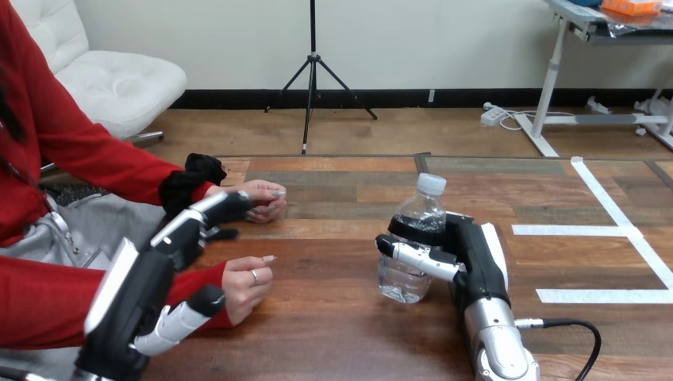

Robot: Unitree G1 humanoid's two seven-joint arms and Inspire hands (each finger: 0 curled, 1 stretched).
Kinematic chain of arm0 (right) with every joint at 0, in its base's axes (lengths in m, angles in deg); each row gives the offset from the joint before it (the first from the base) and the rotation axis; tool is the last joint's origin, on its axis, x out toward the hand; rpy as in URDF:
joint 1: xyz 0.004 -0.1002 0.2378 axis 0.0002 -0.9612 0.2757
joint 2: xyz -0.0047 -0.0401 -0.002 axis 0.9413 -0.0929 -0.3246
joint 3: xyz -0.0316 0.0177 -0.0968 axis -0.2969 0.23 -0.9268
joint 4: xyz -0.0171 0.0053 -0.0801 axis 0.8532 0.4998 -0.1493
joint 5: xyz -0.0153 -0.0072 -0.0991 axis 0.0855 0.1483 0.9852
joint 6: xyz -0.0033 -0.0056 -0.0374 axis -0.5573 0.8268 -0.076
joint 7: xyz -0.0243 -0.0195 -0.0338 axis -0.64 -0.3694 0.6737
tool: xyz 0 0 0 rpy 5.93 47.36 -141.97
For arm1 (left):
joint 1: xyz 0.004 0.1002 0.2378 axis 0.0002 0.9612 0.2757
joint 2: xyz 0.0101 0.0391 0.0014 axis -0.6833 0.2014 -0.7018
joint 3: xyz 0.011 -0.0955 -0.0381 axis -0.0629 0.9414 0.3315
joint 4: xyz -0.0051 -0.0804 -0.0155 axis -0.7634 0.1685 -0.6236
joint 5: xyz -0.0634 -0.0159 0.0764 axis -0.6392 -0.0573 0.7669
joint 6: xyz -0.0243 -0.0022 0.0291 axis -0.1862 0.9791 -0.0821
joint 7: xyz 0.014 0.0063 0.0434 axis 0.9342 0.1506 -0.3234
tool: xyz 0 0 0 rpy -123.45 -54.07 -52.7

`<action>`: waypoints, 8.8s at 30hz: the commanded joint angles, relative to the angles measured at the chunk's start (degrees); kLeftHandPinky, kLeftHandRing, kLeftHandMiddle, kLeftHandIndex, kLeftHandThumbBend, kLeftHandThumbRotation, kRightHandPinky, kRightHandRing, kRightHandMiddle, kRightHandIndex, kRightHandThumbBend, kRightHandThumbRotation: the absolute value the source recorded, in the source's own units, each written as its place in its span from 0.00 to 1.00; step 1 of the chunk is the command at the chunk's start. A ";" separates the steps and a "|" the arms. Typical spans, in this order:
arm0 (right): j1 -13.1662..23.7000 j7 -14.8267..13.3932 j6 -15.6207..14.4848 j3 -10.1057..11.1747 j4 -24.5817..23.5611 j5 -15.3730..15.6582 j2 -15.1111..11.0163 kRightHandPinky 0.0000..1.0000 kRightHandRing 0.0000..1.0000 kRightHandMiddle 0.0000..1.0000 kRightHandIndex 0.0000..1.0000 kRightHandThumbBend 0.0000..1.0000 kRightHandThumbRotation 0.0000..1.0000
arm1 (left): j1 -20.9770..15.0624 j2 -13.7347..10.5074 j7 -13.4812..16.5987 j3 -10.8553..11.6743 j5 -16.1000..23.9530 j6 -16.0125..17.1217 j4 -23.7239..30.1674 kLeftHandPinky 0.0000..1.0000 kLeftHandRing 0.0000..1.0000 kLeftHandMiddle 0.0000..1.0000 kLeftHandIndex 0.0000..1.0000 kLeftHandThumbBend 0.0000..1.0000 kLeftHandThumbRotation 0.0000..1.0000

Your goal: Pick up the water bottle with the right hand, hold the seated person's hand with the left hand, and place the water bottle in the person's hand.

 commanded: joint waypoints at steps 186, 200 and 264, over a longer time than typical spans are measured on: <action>-16.37 12.38 -26.58 -3.93 -80.40 -7.73 -1.54 0.06 0.11 0.16 0.19 0.62 0.00 | -32.39 -20.77 42.98 -24.87 46.73 -12.30 -36.91 0.49 0.48 0.51 0.54 0.91 0.24; -17.19 13.18 -27.88 -4.19 -82.79 -7.76 -1.79 0.06 0.11 0.16 0.19 0.61 0.00 | -32.52 -19.55 44.16 -26.10 46.99 -12.82 -36.65 0.48 0.47 0.51 0.52 0.91 0.20; -19.00 14.80 -31.83 -3.82 -89.74 -9.08 -2.30 0.05 0.09 0.15 0.17 0.57 0.00 | -36.61 -18.83 37.74 -35.61 50.82 -20.93 -43.02 0.59 0.63 0.67 0.71 1.00 0.40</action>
